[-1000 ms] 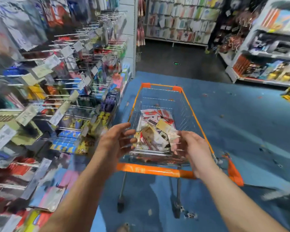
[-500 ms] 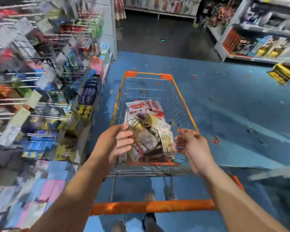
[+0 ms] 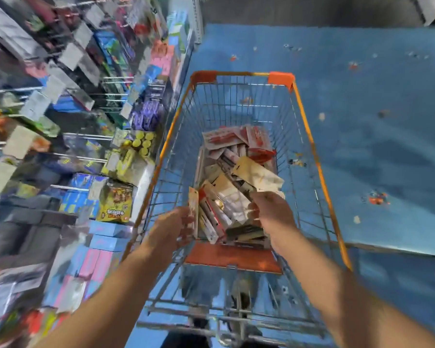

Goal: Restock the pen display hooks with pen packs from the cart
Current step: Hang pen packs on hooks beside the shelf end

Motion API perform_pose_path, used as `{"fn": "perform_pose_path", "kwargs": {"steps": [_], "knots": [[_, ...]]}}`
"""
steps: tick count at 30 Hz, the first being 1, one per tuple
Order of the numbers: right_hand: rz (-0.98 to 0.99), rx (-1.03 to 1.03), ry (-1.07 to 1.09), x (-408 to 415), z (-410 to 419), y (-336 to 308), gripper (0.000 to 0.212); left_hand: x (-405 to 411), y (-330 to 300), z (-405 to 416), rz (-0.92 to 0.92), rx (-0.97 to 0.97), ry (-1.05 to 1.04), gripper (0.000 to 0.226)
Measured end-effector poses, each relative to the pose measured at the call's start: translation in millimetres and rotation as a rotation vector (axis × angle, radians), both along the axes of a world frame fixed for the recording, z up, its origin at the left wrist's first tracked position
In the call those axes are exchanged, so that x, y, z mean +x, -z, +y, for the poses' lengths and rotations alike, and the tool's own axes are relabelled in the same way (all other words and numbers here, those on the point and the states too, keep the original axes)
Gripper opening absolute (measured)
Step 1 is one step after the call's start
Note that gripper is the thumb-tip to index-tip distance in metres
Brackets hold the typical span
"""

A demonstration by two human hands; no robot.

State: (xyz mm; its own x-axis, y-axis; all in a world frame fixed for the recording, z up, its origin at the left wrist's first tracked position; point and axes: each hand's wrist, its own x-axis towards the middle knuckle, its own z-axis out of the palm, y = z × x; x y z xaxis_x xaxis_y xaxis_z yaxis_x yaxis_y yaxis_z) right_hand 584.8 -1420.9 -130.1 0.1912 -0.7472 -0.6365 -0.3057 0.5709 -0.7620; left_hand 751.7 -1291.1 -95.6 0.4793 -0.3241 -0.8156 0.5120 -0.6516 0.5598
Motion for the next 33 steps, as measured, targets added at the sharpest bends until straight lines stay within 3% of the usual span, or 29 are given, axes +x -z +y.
{"fn": "perform_pose_path", "kwargs": {"steps": [4, 8, 13, 15, 17, 19, 21, 25, 30, 33], "knots": [[0.041, 0.020, -0.090, 14.1, -12.1, 37.9, 0.020, 5.8, 38.9, -22.0, -0.045, 0.163, -0.001, 0.023], [0.122, -0.130, -0.221, 26.1, -22.6, 76.6, 0.031, 14.3, 86.9, -38.7, -0.090, 0.237, 0.099, 0.023], [0.215, -0.194, -0.276, 46.6, -29.1, 133.4, 0.014, 11.9, 160.3, -46.9, -0.150, 0.355, 0.162, 0.040], [0.282, -0.314, -0.299, 53.2, -26.8, 161.0, 0.016, 8.5, 189.9, -50.7, -0.163, 0.400, 0.242, 0.054], [0.377, -0.342, -0.351, 57.9, -23.1, 185.4, 0.028, 3.8, 218.6, -55.0, -0.193, 0.482, 0.352, 0.080], [0.453, -0.298, -0.397, 59.8, -24.1, 208.1, 0.058, -0.7, 239.4, -57.4, -0.255, 0.573, 0.318, 0.105], [0.480, -0.264, -0.450, 61.6, -31.3, 225.9, 0.073, -3.2, 256.4, -58.7, -0.280, 0.584, 0.268, 0.116], [0.655, -0.349, -0.576, 69.5, -39.8, 246.2, 0.082, 0.9, 288.5, -64.6, -0.358, 0.558, 0.263, 0.125], [0.519, -0.367, -0.638, 73.7, -23.6, 253.9, 0.076, 0.8, 298.4, -59.1, -0.379, 0.474, 0.266, 0.138], [0.393, -0.530, -0.645, 72.2, -14.7, 251.4, 0.077, 1.4, 294.6, -55.3, -0.380, 0.429, 0.275, 0.145]]}}
